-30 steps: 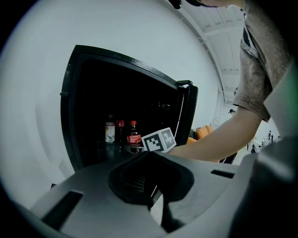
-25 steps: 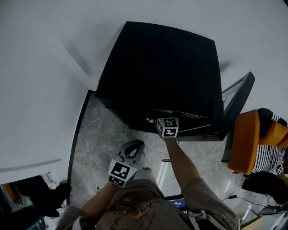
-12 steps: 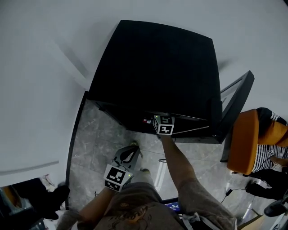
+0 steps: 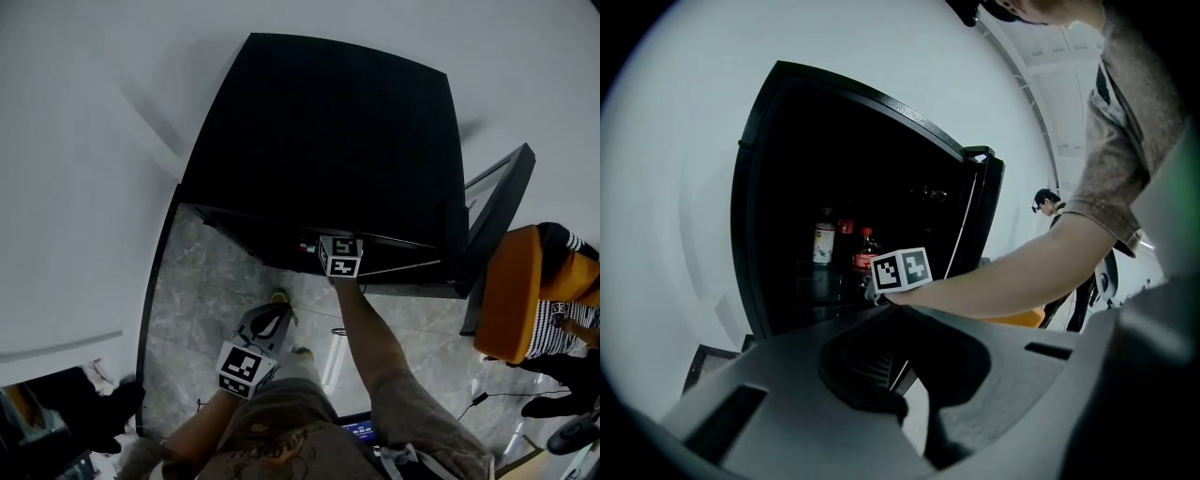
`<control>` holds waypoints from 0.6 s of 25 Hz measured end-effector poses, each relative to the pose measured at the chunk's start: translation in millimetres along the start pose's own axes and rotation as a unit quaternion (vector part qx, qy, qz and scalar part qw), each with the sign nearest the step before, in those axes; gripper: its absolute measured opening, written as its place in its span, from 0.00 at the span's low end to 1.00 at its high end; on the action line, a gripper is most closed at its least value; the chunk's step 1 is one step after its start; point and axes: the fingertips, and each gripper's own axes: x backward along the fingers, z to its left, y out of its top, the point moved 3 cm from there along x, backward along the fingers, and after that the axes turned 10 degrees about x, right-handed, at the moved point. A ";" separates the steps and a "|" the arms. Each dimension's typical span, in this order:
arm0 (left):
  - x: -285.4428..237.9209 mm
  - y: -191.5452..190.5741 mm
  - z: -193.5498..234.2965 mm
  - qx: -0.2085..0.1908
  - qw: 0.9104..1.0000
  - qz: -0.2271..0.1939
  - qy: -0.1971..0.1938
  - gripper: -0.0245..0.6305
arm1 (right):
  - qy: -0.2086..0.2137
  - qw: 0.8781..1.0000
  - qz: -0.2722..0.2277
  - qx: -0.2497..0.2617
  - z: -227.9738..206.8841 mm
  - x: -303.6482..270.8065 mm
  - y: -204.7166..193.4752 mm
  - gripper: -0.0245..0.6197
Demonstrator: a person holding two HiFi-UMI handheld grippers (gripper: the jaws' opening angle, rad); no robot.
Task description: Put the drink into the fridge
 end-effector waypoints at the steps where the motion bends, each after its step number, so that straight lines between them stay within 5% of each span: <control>1: 0.3 -0.1 -0.7 0.001 1.000 0.000 0.000 0.04 | 0.001 1.000 0.000 -0.001 0.1 0.0 -0.8 0.51; 15: 2.4 -1.0 -4.4 0.003 1.000 -0.005 0.001 0.04 | 0.021 1.000 0.016 0.008 8.8 7.1 -0.4 0.51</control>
